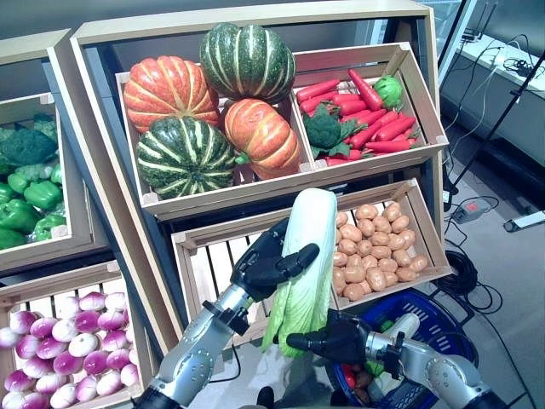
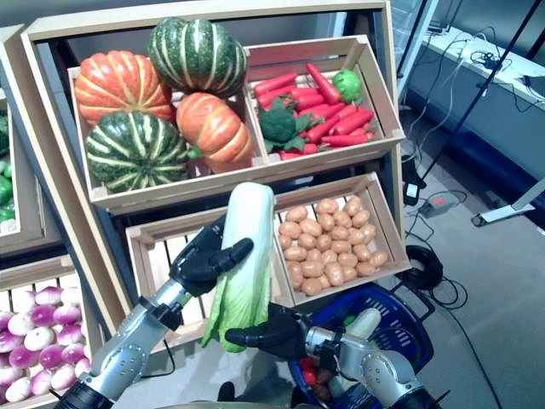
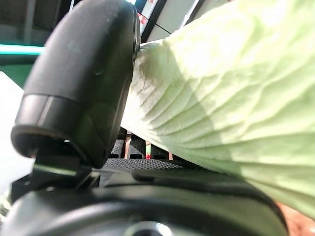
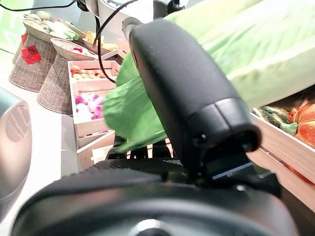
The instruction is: Put vegetables into the basket
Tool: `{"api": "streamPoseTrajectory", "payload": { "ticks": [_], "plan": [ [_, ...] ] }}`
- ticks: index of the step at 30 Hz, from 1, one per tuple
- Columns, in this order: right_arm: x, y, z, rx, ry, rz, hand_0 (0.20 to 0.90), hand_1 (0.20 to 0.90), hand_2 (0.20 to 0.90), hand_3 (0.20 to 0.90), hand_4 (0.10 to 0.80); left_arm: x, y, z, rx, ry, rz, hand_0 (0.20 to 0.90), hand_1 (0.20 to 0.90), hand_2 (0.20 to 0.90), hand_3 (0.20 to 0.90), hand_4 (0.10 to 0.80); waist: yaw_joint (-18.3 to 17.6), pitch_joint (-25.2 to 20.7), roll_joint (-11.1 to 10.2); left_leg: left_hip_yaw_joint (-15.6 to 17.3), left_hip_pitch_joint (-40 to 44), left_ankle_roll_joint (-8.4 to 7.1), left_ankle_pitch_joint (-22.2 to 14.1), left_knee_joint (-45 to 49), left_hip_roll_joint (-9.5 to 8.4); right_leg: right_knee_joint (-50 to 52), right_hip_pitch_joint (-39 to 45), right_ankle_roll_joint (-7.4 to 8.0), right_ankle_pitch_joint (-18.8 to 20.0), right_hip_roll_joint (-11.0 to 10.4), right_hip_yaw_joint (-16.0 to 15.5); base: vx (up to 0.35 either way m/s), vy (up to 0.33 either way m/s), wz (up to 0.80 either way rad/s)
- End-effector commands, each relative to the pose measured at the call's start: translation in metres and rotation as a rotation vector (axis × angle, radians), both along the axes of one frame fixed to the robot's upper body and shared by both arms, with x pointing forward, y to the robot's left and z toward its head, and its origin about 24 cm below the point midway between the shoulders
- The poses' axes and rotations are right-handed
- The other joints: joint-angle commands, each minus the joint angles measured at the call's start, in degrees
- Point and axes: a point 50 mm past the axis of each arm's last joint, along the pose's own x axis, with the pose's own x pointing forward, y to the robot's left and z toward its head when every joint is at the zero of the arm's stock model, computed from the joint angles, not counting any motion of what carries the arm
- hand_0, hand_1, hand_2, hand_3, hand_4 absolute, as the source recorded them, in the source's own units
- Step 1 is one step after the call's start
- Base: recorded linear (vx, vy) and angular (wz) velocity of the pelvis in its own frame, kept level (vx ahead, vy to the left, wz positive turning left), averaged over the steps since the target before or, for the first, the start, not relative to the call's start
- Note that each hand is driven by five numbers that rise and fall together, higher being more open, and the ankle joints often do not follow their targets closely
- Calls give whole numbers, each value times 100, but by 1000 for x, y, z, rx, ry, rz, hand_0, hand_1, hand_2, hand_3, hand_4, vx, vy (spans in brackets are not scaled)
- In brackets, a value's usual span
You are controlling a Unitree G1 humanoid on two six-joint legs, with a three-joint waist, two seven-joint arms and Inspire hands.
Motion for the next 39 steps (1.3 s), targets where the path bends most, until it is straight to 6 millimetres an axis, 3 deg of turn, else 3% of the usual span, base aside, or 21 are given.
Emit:
{"api": "streamPoseTrajectory", "payload": {
  "ticks": [1,16,17,18,25,29,31,34,39],
  "plan": [
    [4,20,20,167,-89,96,300,300,300,300,400,15,-11,69,-94,-395,-46,300,300,300,300,400,28,-485,-248,-141,77,-50,-397,10,-133,10,296,143,21,-325,-142,0,0,0],
    [19,14,32,200,-165,-54,300,300,300,300,400,16,-6,68,-16,-403,-30,300,300,300,300,400,11,-469,-212,-142,58,-47,-385,10,-134,10,289,153,27,-327,-130,0,0,0],
    [21,13,35,204,-181,-77,300,300,300,300,400,16,-5,67,-2,-395,-27,655,655,655,655,637,12,-469,-202,-149,48,-44,-383,10,-138,10,279,156,28,-328,-133,0,0,0],
    [21,13,36,205,-185,-84,300,300,300,300,400,15,-5,66,5,-393,-27,900,900,900,900,800,13,-467,-201,-150,46,-43,-383,10,-138,10,276,157,28,-328,-132,0,0,0],
    [29,-8,41,158,-264,-240,300,300,300,300,400,17,17,62,116,-377,104,900,900,900,900,800,1,-420,-183,-114,22,-35,-384,10,-135,10,237,154,23,-326,-132,3,-5,0],
    [31,-33,43,78,-296,-413,300,300,300,300,400,14,44,59,275,-381,286,900,900,900,900,800,-15,-352,-179,-98,-7,-41,-370,10,-126,15,204,138,6,-307,-129,29,-41,0],
    [32,-55,44,34,-303,-593,300,300,300,300,400,11,69,58,387,-388,430,900,900,900,900,800,-34,-241,-159,-79,-98,-40,-351,10,-127,60,82,114,-29,-275,-116,-30,-44,-1],
    [41,-77,57,33,-378,-769,300,300,300,300,400,11,89,63,417,-400,579,900,900,900,900,800,-56,108,-103,-49,-416,-41,-265,10,-112,185,-294,62,-58,-221,-90,-223,-43,0],
    [58,-100,83,87,-529,-974,300,300,300,300,400,18,95,78,416,-468,729,900,900,900,900,800,-140,826,-26,-21,-899,-46,-113,10,-105,319,-803,-7,-34,-117,-90,-303,-54,2]
  ]
}}
